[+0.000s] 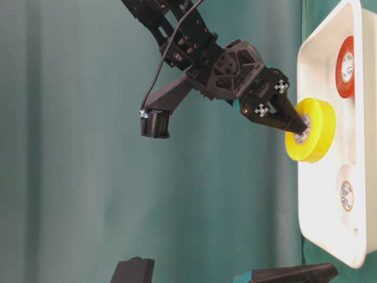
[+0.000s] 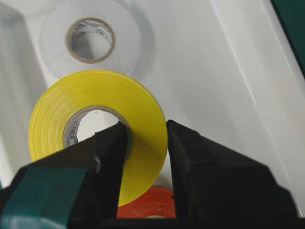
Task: Put the tape alternately from left to right into the white case.
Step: 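Lower the yellow roll between the white and orange rolls and release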
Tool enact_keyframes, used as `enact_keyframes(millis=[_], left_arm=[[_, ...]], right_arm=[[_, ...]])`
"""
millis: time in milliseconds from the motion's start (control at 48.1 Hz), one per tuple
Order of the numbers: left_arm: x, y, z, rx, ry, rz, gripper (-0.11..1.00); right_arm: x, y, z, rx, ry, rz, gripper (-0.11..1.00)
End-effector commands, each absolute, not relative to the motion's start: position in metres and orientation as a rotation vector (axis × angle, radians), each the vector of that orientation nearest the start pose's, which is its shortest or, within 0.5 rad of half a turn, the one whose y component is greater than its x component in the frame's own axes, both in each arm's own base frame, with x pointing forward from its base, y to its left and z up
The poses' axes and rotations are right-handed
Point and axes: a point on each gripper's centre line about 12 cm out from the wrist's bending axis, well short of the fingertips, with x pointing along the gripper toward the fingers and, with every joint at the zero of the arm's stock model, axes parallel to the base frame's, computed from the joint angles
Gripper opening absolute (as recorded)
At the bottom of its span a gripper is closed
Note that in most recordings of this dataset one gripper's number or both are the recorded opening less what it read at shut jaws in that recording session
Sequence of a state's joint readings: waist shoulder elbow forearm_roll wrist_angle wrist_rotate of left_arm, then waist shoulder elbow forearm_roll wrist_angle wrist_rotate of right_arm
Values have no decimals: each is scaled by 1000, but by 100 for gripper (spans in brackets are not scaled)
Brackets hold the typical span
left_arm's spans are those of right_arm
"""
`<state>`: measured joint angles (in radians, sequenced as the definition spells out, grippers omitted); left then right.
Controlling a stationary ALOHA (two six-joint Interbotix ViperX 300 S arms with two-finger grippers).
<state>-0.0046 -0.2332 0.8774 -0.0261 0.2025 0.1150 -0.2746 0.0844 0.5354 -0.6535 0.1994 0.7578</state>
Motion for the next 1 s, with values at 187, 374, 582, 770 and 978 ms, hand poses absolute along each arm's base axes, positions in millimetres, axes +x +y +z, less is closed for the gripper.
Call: enact_keyframes(millis=[187,374,582,770,978], left_arm=[[306,-3,165,86,835,-51,68],[306,-3,165,84,835,-50,68],[306,-3,166,84,833,-49,68],[306,-3,165,85,835,-49,68],[306,-3,165,85,835,-49,68]], right_arm=[[399,-128,175,158,724,-413,26],[399,-128,175,159,726,-416,26],[398,-128,174,159,731,-417,26],[398,-128,174,159,731,-417,28],[397,-128,173,158,735,-418,83]])
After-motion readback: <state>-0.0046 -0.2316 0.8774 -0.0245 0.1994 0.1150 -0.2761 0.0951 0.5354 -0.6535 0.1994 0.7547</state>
